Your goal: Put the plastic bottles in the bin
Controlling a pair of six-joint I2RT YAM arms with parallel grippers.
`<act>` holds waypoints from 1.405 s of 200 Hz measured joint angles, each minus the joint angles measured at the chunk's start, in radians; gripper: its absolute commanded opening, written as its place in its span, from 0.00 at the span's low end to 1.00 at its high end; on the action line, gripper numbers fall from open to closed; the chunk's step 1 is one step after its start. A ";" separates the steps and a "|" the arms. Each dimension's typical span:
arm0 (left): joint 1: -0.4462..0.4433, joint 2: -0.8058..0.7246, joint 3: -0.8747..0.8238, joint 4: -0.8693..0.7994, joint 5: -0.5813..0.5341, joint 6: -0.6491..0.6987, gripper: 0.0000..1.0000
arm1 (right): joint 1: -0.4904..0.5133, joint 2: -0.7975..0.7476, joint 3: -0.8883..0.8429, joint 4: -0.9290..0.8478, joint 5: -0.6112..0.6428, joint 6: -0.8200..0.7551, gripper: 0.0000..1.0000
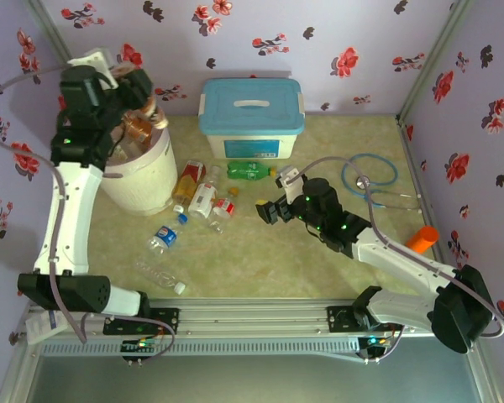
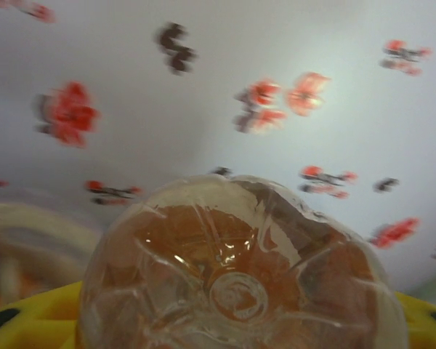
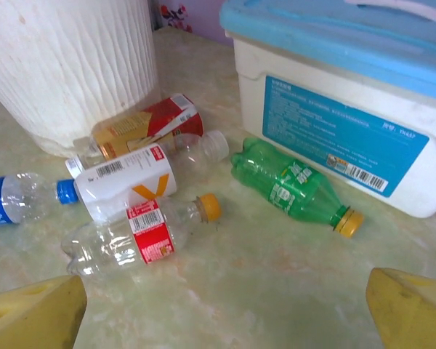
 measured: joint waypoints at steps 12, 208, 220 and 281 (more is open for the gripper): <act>0.063 0.004 0.022 -0.053 -0.014 0.039 0.00 | 0.000 0.000 -0.002 -0.010 0.002 0.000 0.99; 0.278 0.350 0.129 -0.474 -0.173 0.325 0.30 | 0.000 -0.019 -0.050 -0.056 0.050 -0.007 0.99; 0.281 0.359 0.129 -0.475 -0.163 0.323 0.42 | 0.000 -0.022 -0.056 -0.058 0.053 -0.008 0.99; 0.280 0.390 0.126 -0.476 -0.110 0.309 0.83 | 0.000 -0.029 -0.063 -0.058 0.058 -0.008 0.99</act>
